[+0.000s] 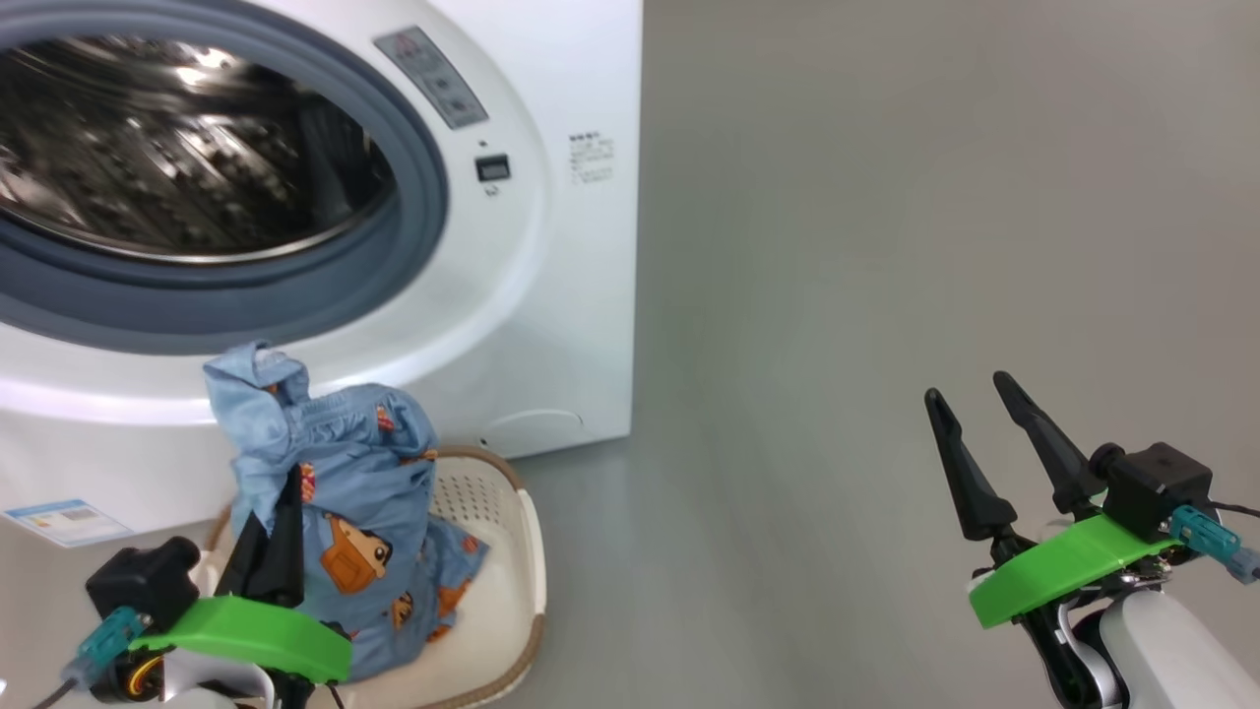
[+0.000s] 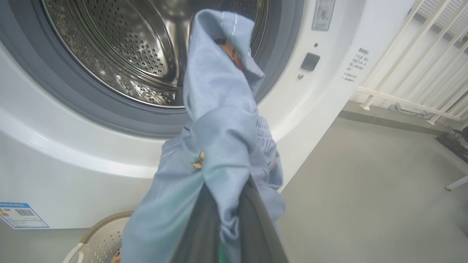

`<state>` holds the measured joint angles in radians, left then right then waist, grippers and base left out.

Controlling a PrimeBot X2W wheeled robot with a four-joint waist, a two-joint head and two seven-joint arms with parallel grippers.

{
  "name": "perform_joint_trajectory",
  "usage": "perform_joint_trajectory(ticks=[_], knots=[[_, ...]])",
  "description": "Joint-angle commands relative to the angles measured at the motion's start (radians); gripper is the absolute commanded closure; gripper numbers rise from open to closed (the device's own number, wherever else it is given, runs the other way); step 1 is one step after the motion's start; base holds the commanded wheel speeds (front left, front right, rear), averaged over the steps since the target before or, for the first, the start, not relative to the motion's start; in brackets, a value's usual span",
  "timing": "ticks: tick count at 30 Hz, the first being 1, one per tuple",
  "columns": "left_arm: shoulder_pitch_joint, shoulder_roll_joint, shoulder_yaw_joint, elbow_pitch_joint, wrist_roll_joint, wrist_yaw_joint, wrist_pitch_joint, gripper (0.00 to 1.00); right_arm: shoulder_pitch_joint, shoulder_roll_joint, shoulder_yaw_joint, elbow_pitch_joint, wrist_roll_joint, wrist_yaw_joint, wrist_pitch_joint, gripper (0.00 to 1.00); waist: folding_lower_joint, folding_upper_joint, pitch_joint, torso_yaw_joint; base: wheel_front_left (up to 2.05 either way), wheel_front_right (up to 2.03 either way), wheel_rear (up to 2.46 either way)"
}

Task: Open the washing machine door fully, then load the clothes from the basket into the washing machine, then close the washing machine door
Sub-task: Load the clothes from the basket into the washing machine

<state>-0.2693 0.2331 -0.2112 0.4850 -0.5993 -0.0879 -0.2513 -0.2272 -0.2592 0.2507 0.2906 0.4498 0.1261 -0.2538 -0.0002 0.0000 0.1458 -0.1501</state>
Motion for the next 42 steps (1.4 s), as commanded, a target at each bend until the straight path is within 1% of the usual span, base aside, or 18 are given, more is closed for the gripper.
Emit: perform_joint_trajectory(ticks=[1,6,15,20,25,29,32,42], knots=[[0.005,0.019,0.048,-0.059,0.024,0.011,-0.010,1.00,0.012,-0.018,0.008,-0.022,0.016,0.005,-0.008,0.00,0.0002,0.0000,-0.049,0.034,0.00,0.00,0.00],[0.058,-0.003,0.075,-0.147,0.055,0.032,-0.010,1.00,0.029,-0.025,0.003,-0.026,0.017,0.005,-0.008,0.00,0.0002,0.0000,-0.072,0.046,0.00,0.00,0.00],[0.074,-0.009,0.088,-0.192,0.072,0.045,-0.010,1.00,0.032,-0.034,0.011,-0.031,0.019,0.005,-0.008,0.00,0.0002,0.0000,-0.075,0.057,0.00,0.00,0.00],[0.045,-0.003,0.094,-0.193,0.074,0.051,-0.010,1.00,0.025,-0.040,0.018,-0.036,0.024,0.005,-0.008,0.00,0.0002,0.0000,-0.057,0.057,0.00,0.00,0.00],[-0.037,0.015,0.102,-0.174,0.077,0.056,-0.005,1.00,0.007,-0.047,0.022,-0.046,0.022,0.005,-0.008,0.00,0.0002,0.0000,-0.014,0.052,0.00,0.00,0.00],[-0.140,0.032,0.108,-0.125,0.080,0.053,0.000,1.00,-0.012,-0.052,0.026,-0.054,0.020,0.005,-0.008,0.00,0.0002,0.0000,0.041,0.042,0.00,0.00,0.00],[-0.234,0.044,0.110,-0.059,0.082,0.050,0.007,1.00,-0.031,-0.054,0.030,-0.062,0.018,0.005,-0.008,0.00,0.0002,0.0000,0.094,0.032,0.00,0.00,0.00],[-0.594,0.092,0.130,0.255,0.082,0.029,0.006,1.00,-0.108,-0.050,0.033,-0.102,0.005,0.005,-0.008,0.00,0.0002,0.0000,0.308,-0.040,0.00,0.00,0.00]])
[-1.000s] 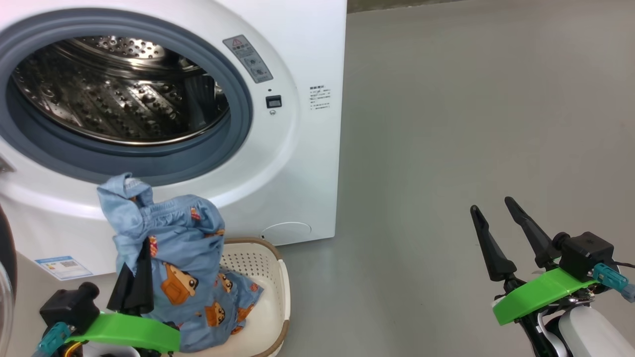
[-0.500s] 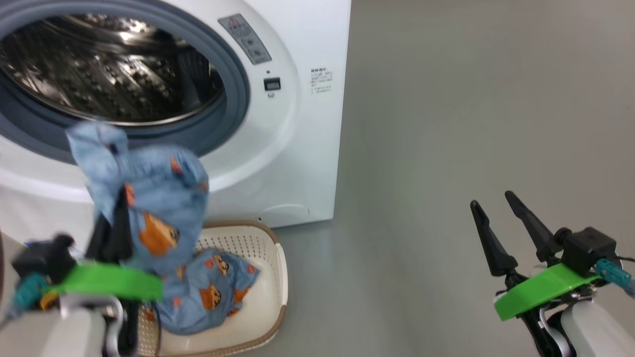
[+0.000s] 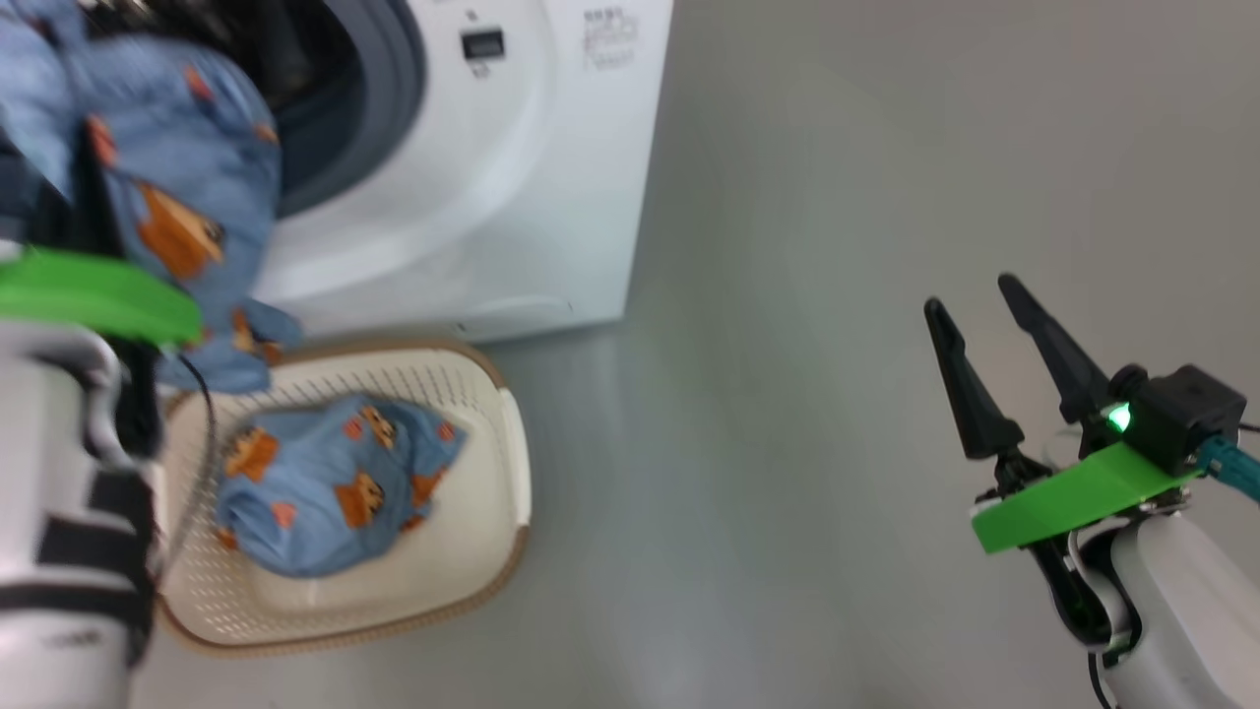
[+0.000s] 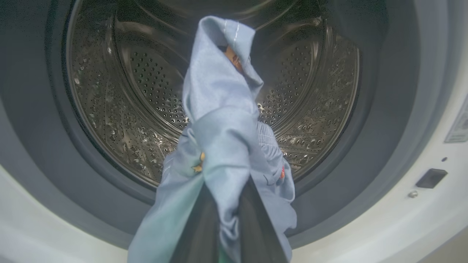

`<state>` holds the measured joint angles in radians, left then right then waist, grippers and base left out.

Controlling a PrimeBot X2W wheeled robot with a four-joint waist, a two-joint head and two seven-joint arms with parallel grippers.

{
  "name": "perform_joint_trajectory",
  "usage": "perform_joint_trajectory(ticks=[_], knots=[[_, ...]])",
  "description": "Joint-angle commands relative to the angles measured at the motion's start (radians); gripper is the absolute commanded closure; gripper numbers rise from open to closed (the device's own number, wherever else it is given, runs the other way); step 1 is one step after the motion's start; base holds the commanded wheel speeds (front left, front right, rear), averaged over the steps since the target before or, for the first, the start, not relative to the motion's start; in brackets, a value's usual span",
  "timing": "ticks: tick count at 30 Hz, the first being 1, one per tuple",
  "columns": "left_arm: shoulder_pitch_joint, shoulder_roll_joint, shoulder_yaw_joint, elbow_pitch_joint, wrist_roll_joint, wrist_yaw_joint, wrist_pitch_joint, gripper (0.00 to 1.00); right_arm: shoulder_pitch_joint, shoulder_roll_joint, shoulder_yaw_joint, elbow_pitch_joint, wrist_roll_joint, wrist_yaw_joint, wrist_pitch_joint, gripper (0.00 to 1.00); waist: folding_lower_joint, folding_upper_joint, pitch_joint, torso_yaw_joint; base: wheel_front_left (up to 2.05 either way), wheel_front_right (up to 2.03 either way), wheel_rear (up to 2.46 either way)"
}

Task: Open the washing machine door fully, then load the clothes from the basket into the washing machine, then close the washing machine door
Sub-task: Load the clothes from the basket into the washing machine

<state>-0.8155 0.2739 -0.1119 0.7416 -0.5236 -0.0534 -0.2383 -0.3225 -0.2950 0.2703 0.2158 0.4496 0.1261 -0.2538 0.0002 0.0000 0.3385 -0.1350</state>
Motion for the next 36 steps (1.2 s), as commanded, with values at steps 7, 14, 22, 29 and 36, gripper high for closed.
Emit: perform_joint_trajectory(ticks=[7,14,22,29,36], knots=[[-0.260,0.094,0.023,0.160,0.034,-0.019,-0.017,1.00,-0.052,0.003,0.002,-0.057,-0.006,0.005,-0.008,0.00,-0.0002,0.0000,0.251,-0.105,0.00,0.00,0.00],[-0.426,0.157,0.010,0.248,0.073,-0.025,-0.021,1.00,-0.072,0.031,0.001,-0.078,-0.014,0.005,-0.008,0.00,-0.0002,0.0000,0.342,-0.150,0.00,0.00,0.00],[-0.582,0.244,0.040,0.191,0.114,-0.015,-0.023,1.00,-0.086,0.067,-0.001,-0.086,-0.020,0.005,-0.008,0.00,-0.0002,0.0000,0.395,-0.196,0.00,0.00,0.00],[-0.592,0.243,0.050,0.257,0.133,-0.001,-0.002,0.00,-0.088,0.088,-0.004,-0.080,-0.028,0.005,-0.008,0.00,-0.0002,0.0000,0.387,-0.202,0.00,0.00,0.00],[-0.572,0.226,0.025,0.370,0.133,-0.014,0.028,0.00,-0.096,0.098,-0.002,-0.074,-0.028,0.005,-0.008,0.00,-0.0002,0.0000,0.347,-0.183,0.00,0.00,0.00]])
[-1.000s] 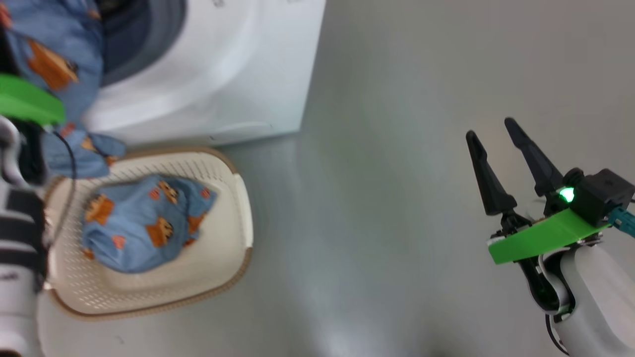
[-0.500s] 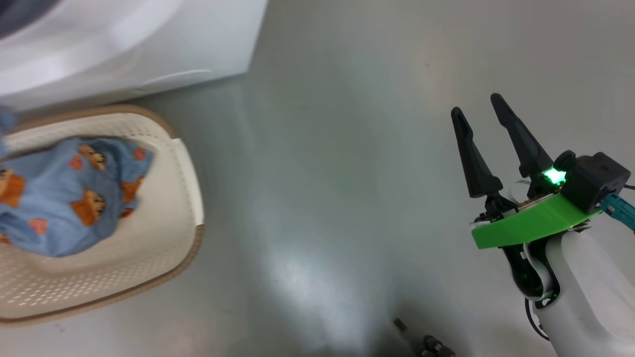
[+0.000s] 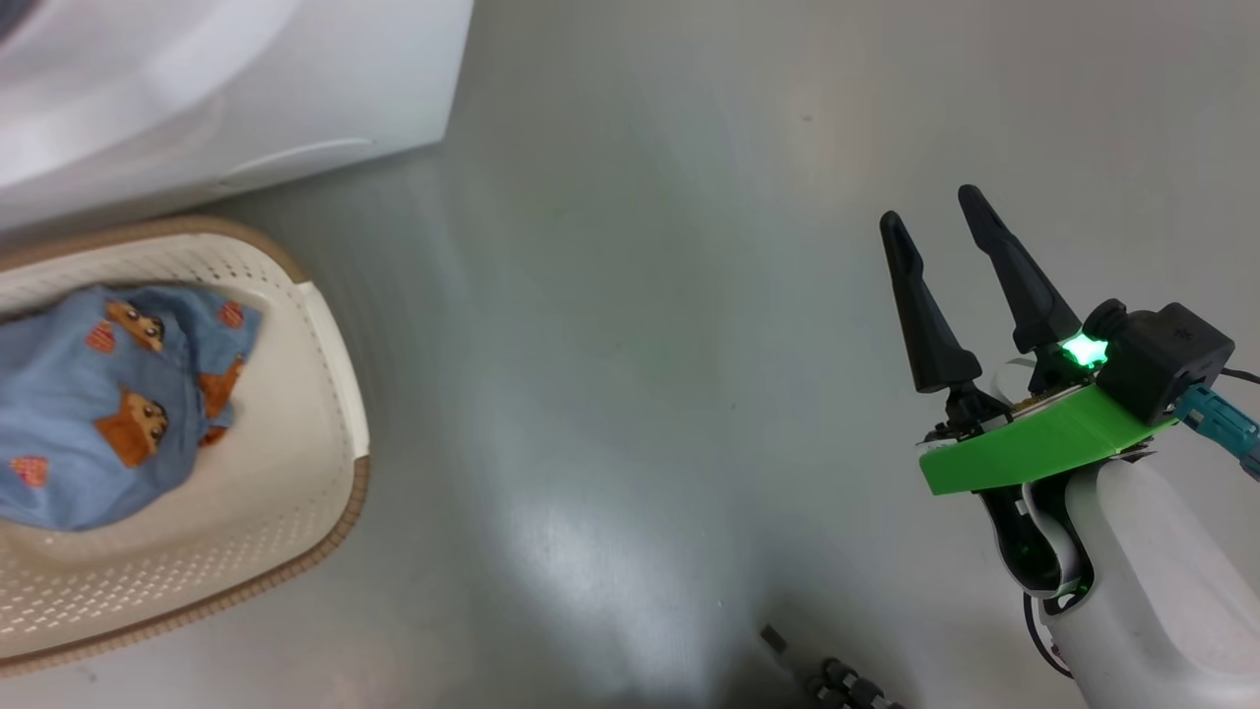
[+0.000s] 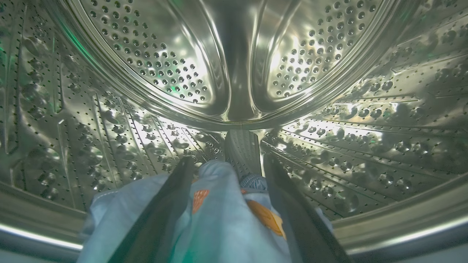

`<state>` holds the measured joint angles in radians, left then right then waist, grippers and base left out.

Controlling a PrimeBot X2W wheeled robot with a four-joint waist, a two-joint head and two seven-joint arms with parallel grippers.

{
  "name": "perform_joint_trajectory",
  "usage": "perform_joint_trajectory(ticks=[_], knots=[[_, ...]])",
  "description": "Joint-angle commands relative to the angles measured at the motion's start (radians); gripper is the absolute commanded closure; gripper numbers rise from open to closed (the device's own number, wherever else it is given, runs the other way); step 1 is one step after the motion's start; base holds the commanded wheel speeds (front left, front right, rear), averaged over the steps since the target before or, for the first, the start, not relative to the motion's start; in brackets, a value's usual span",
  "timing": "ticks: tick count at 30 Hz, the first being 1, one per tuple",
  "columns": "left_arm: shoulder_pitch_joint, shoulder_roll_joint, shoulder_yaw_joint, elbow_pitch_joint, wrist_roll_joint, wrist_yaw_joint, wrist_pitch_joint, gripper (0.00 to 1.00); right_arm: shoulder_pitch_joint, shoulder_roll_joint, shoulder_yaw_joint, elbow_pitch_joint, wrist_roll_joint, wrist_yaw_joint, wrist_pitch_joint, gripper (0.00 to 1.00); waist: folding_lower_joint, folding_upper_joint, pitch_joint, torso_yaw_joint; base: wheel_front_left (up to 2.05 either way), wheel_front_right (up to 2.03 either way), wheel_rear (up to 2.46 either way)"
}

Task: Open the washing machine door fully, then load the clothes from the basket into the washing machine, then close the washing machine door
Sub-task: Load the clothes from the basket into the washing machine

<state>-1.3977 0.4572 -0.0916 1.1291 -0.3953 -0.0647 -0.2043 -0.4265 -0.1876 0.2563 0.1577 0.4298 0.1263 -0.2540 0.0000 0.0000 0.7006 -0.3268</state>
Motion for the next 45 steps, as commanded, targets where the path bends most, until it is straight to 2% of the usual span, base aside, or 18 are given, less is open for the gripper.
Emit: perform_joint_trajectory(ticks=[1,8,13,30,45], knots=[[0.017,0.041,0.001,-0.010,0.004,-0.008,-0.010,0.00,0.007,-0.009,0.012,-0.015,-0.008,0.004,-0.008,0.00,0.0000,0.0000,-0.025,0.011,0.00,0.00,0.00],[0.101,0.010,-0.021,0.000,-0.006,-0.045,-0.044,0.00,0.005,-0.013,0.014,0.001,-0.004,0.004,-0.008,0.00,0.0000,0.0000,-0.123,0.033,0.00,0.00,0.00],[0.214,-0.021,-0.026,-0.055,-0.021,-0.058,-0.056,0.00,0.021,-0.020,0.012,0.017,0.000,0.004,-0.008,0.00,0.0000,0.0000,-0.212,0.056,0.00,0.00,0.00],[0.735,-0.135,0.054,-0.476,-0.024,-0.063,-0.057,0.00,0.105,-0.074,-0.009,0.052,0.009,0.004,-0.008,0.00,0.0000,0.0000,-0.461,0.160,0.00,0.00,0.00],[1.133,-0.226,0.129,-0.779,0.018,-0.048,-0.057,0.00,0.196,-0.096,-0.020,0.064,0.012,0.004,-0.008,0.00,0.0000,0.0000,-0.597,0.223,0.00,0.00,0.00]])
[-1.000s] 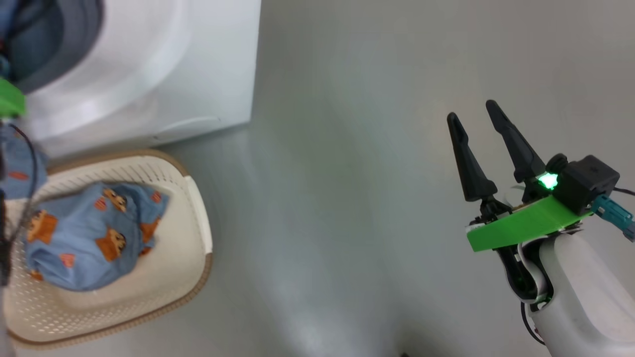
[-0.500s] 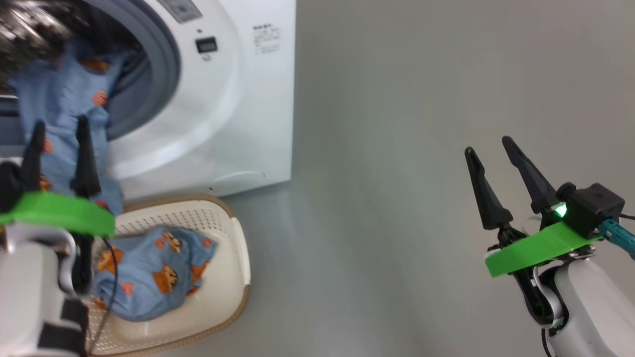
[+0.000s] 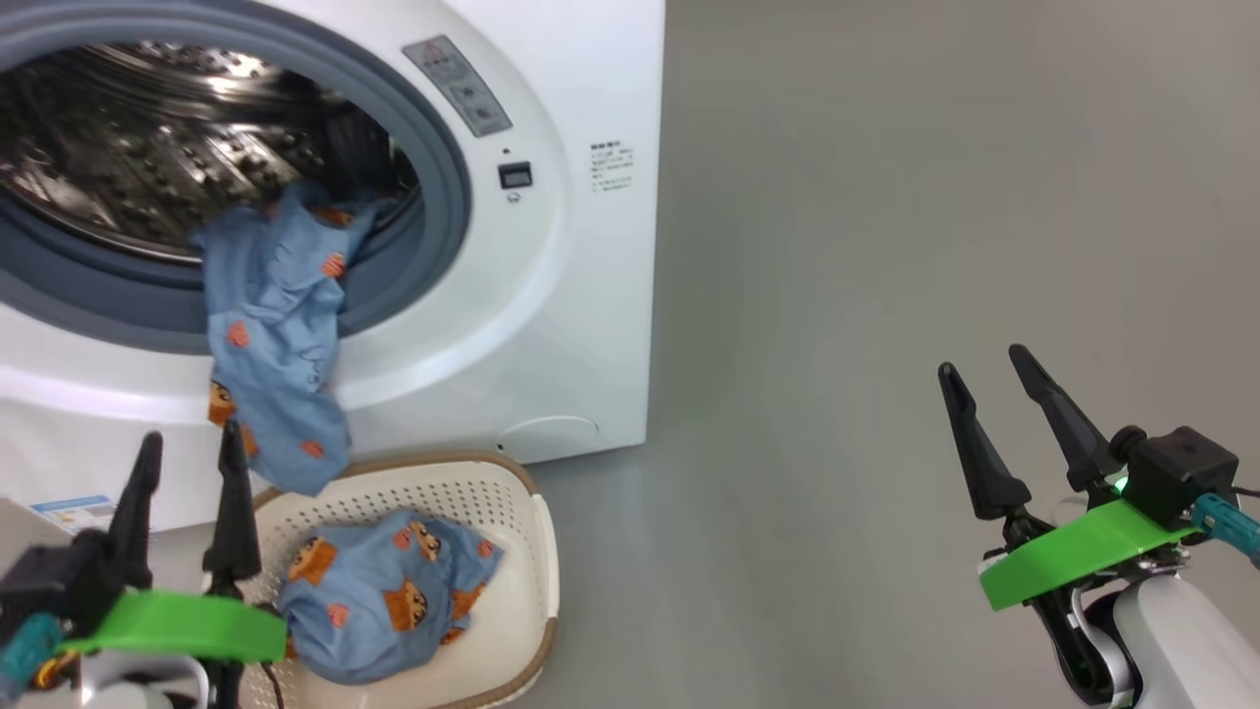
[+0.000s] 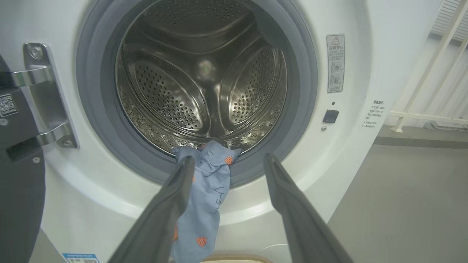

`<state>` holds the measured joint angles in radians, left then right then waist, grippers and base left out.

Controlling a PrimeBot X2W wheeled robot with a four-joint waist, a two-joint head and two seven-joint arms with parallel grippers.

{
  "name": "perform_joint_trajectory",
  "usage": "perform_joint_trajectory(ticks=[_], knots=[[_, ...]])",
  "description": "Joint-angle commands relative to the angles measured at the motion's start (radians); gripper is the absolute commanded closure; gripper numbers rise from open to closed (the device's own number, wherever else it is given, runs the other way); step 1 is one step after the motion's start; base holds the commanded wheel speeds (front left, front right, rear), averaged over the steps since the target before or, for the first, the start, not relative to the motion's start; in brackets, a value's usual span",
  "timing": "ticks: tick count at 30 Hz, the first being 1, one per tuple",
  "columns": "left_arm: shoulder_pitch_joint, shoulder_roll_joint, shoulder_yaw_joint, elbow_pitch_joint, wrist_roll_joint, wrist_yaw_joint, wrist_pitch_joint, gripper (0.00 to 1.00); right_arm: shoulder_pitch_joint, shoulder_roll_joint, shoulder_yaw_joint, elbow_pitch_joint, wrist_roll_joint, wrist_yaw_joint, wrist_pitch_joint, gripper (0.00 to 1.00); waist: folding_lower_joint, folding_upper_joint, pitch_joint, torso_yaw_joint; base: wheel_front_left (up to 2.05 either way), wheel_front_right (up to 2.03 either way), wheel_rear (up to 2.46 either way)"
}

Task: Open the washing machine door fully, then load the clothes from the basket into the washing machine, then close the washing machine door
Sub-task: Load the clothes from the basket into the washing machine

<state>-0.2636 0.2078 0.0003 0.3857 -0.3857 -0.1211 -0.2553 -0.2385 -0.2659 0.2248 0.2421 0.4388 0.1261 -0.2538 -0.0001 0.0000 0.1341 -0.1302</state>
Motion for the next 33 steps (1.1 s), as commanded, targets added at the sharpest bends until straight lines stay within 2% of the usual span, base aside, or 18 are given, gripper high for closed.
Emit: perform_joint_trajectory(ticks=[1,10,21,28,33], knots=[[0.016,0.019,0.042,-0.051,0.010,0.011,-0.006,0.00,0.012,-0.019,0.012,-0.021,0.003,0.005,-0.008,0.00,0.0001,0.0000,-0.033,0.027,0.00,0.00,0.00],[0.091,-0.016,0.056,-0.110,0.024,0.021,-0.006,0.00,0.025,-0.032,0.014,-0.021,0.001,0.005,-0.008,0.00,0.0001,0.0000,-0.044,0.041,0.00,0.00,0.00],[0.082,-0.020,0.052,-0.065,0.026,0.034,0.008,0.00,0.020,-0.041,0.030,-0.019,0.005,0.005,-0.008,0.00,0.0001,0.0000,-0.031,0.038,0.00,0.00,0.00],[-0.010,-0.018,0.041,0.058,0.007,0.036,0.057,0.00,-0.010,-0.047,0.044,-0.025,0.007,0.005,-0.008,0.00,0.0001,0.0000,0.037,0.028,0.00,0.00,0.00],[-0.141,0.002,0.037,0.215,-0.008,0.029,0.081,0.00,-0.047,-0.044,0.050,-0.035,0.004,0.005,-0.008,0.00,0.0001,0.0000,0.126,0.015,0.00,0.00,0.00]])
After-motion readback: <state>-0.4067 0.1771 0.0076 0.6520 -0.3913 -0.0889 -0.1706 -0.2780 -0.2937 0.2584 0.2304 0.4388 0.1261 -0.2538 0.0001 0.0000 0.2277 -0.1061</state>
